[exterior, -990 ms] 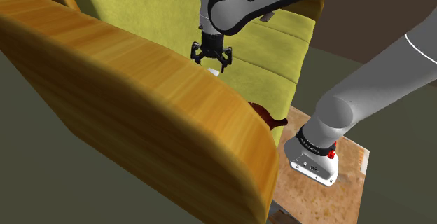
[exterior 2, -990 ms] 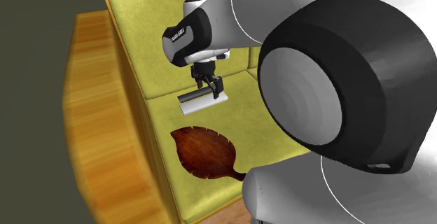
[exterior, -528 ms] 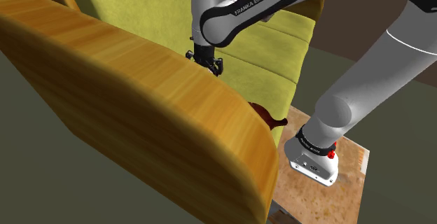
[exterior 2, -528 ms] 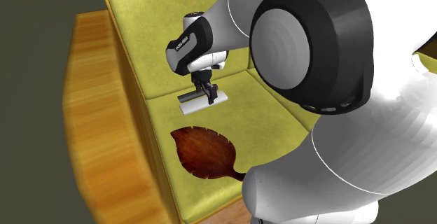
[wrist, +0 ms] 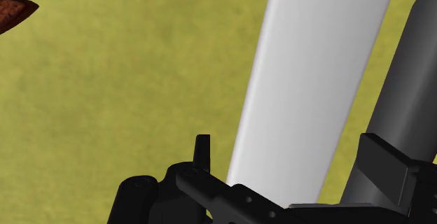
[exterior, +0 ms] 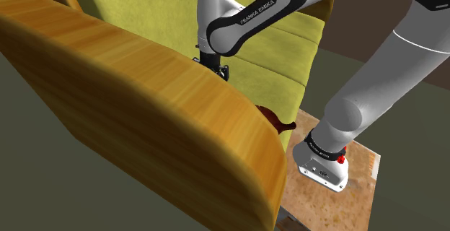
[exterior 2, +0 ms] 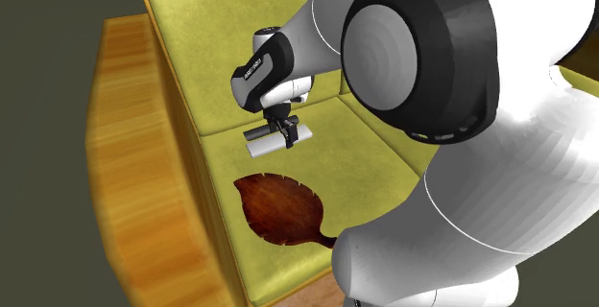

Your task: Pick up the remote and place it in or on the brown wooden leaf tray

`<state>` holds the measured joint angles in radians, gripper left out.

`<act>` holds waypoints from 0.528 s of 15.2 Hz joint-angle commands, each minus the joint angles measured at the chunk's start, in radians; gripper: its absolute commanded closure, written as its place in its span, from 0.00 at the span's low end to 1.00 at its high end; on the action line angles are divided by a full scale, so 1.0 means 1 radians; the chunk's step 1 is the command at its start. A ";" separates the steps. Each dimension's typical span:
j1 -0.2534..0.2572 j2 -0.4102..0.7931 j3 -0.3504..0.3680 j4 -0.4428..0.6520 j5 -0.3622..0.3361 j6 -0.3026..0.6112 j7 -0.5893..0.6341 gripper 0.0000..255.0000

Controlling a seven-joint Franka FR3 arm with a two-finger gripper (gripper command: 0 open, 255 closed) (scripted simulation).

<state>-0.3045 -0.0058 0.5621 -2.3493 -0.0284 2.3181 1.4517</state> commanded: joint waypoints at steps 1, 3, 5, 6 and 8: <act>0.000 0.001 0.000 0.000 -0.001 0.001 0.000 0.00; 0.000 0.001 0.000 0.000 -0.001 0.001 0.000 0.00; 0.000 0.001 0.000 0.000 -0.001 0.001 0.000 1.00; 0.000 0.001 0.000 0.000 -0.001 0.001 0.000 1.00; 0.000 0.000 0.000 0.000 0.000 0.001 0.000 1.00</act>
<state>-0.3045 -0.0058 0.5621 -2.3486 -0.0286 2.3188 1.4522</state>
